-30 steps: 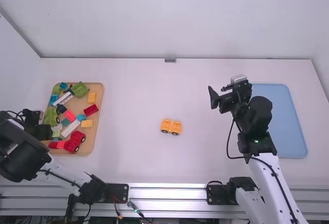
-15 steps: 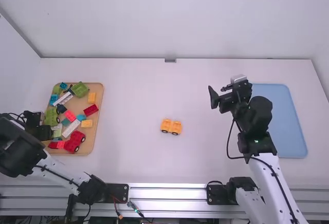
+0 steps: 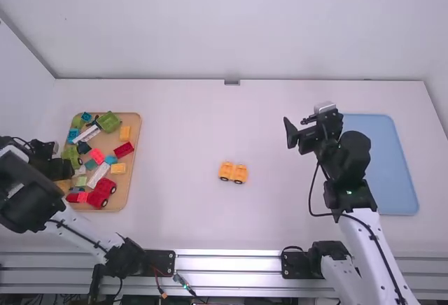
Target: Assemble lego blocks to make yellow taxi
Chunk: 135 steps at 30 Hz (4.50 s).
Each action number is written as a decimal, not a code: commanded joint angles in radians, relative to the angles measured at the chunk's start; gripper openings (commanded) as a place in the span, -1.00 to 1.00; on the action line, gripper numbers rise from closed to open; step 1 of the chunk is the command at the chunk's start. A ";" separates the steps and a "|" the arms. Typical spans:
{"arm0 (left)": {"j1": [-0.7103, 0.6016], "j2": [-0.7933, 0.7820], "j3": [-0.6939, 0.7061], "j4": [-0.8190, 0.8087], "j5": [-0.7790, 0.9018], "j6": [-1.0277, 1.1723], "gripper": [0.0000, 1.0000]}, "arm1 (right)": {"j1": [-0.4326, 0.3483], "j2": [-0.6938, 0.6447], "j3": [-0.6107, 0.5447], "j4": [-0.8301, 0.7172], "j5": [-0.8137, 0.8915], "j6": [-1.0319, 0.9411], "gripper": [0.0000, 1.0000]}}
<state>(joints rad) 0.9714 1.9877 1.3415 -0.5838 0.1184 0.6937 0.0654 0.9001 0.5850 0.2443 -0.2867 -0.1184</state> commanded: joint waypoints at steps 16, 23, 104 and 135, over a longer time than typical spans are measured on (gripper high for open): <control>0.010 -0.007 -0.029 -0.060 -0.048 -0.077 0.40 | 0.001 0.009 0.037 -0.005 -0.005 -0.003 0.98; 0.011 -0.007 -0.091 0.011 -0.050 -0.077 0.36 | 0.001 0.026 0.037 0.007 -0.005 -0.002 0.98; -0.034 -0.194 -0.061 -0.058 -0.056 -0.278 -0.96 | 0.001 0.028 0.037 0.018 -0.005 -0.013 0.98; -1.027 -0.513 -0.266 0.350 0.791 -0.135 -0.96 | 0.001 0.605 0.078 0.671 -0.913 0.202 0.98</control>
<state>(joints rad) -0.0460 1.4921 1.1023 -0.2432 0.7483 0.5472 0.0654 1.4586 0.6136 0.8963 -0.9878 0.0620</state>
